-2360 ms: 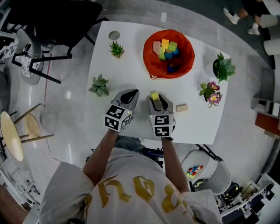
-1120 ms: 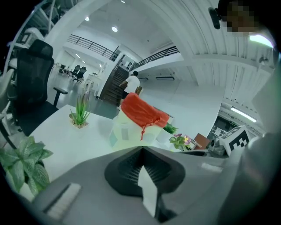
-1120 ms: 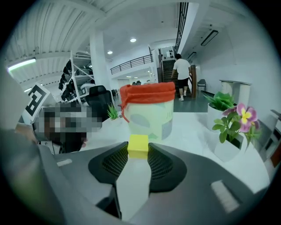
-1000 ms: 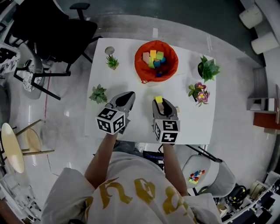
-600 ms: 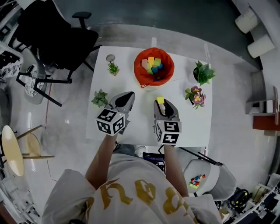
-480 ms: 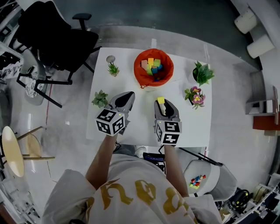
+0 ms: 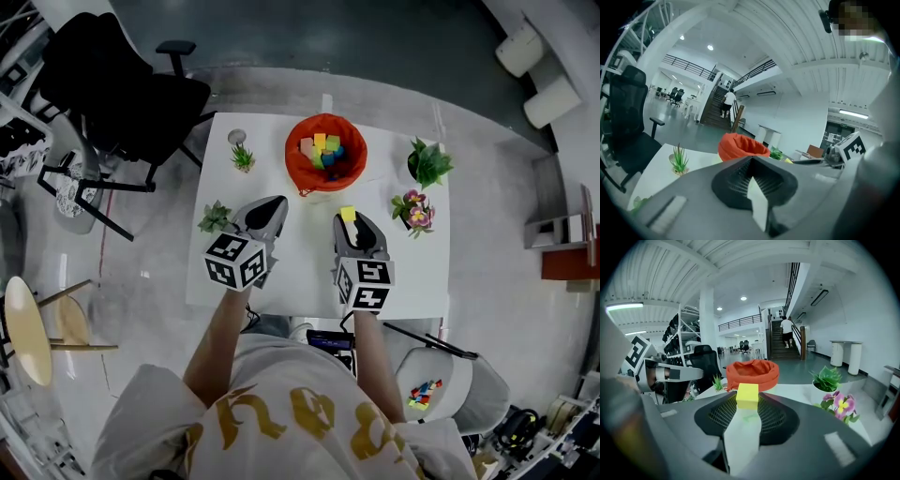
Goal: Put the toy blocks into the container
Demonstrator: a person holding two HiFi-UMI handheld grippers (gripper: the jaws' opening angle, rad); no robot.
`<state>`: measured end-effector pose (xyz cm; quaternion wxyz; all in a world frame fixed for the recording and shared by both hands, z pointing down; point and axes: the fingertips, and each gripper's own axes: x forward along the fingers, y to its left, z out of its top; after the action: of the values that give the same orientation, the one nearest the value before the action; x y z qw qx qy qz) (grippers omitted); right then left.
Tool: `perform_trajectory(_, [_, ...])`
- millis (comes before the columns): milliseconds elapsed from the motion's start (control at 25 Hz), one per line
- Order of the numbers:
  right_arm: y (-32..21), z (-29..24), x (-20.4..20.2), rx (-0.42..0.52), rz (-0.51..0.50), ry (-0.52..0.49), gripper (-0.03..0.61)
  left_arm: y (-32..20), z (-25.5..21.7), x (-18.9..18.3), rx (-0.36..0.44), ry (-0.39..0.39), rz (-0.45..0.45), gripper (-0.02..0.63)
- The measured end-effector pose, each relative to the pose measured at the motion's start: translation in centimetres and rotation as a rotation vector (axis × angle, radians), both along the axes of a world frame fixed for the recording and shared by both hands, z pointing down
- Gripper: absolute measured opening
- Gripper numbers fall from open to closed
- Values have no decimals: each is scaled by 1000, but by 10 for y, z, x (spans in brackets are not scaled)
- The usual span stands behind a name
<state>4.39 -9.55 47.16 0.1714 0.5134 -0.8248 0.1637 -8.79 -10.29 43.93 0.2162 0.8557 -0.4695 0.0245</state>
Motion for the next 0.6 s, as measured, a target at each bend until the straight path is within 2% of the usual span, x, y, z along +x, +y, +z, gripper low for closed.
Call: perform_trajectory(600, [-27, -24, 5, 44, 27, -14, 170, -22, -16, -2, 27, 7, 6, 0])
